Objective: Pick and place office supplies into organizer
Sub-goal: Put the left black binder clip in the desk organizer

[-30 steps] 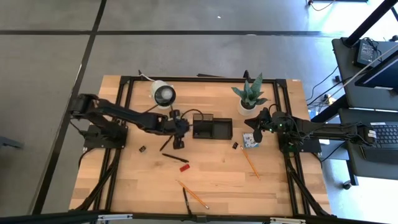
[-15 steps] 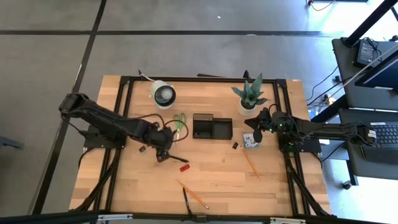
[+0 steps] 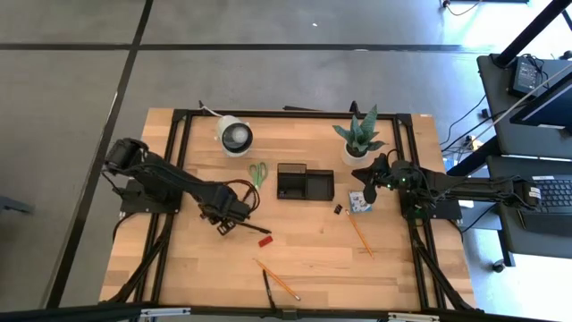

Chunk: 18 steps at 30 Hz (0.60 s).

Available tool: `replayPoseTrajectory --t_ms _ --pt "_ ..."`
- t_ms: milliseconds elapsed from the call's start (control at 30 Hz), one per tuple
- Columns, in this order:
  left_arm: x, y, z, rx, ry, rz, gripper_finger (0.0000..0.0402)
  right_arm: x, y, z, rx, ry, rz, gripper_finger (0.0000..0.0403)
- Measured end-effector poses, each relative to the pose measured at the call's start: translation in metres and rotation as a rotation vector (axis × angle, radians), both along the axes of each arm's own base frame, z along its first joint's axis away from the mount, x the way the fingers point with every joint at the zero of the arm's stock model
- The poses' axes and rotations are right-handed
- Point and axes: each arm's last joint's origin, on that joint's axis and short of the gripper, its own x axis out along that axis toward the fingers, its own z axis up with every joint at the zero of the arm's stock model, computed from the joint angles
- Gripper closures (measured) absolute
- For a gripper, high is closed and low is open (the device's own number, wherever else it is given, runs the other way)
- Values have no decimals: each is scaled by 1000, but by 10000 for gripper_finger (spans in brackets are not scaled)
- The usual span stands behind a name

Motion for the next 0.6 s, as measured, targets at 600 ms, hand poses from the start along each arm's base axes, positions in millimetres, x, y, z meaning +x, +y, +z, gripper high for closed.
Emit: replayPoseTrajectory --t_ms 600 --pt "-2 -1 -11 -11 119 14 329 0 0 0 -4 -4 -1 352"
